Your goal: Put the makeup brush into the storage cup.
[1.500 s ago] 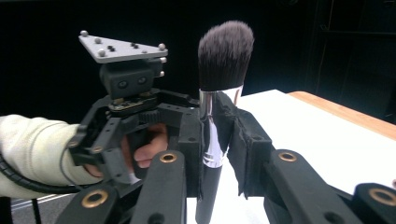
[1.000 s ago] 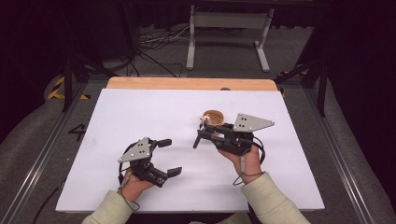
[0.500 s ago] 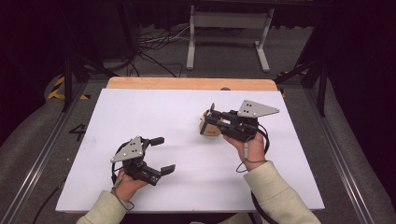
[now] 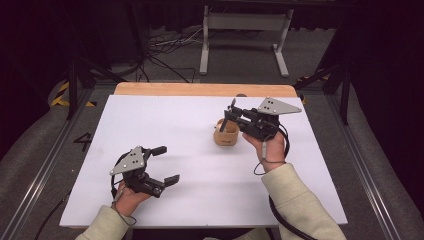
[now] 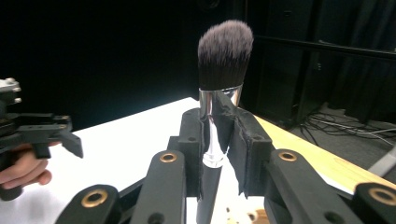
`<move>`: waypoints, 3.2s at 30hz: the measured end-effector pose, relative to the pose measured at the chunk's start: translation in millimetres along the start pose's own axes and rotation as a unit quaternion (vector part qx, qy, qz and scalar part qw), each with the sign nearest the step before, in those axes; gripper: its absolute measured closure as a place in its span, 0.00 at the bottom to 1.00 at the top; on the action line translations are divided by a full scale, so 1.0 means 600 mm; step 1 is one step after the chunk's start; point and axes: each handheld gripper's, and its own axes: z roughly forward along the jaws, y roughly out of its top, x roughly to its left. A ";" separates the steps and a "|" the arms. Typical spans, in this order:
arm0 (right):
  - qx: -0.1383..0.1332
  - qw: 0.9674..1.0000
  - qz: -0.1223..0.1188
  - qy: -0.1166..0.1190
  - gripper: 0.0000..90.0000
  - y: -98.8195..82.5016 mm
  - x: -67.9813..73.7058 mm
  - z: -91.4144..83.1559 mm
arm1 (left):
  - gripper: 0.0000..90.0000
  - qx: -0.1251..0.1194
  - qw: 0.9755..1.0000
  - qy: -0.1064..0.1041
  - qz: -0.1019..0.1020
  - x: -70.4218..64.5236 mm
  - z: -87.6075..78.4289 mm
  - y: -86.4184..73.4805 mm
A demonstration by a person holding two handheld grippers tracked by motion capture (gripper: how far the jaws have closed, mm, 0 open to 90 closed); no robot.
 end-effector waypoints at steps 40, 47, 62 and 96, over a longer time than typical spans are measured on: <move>0.018 0.993 0.020 -0.117 0.84 -0.047 -0.060 0.051 | 0.00 -0.012 0.999 0.047 0.007 0.010 -0.047 -0.011; 0.022 0.993 0.028 -0.114 0.84 -0.066 -0.061 0.059 | 0.00 -0.012 0.999 0.047 0.009 0.011 -0.047 -0.012; 0.036 0.993 0.034 -0.111 0.84 -0.089 -0.061 0.071 | 0.00 -0.014 0.999 0.049 0.007 0.013 -0.048 -0.014; 0.022 0.992 0.021 -0.123 0.11 -0.067 -0.066 0.020 | 0.00 -0.013 0.998 0.059 0.004 0.015 -0.068 -0.020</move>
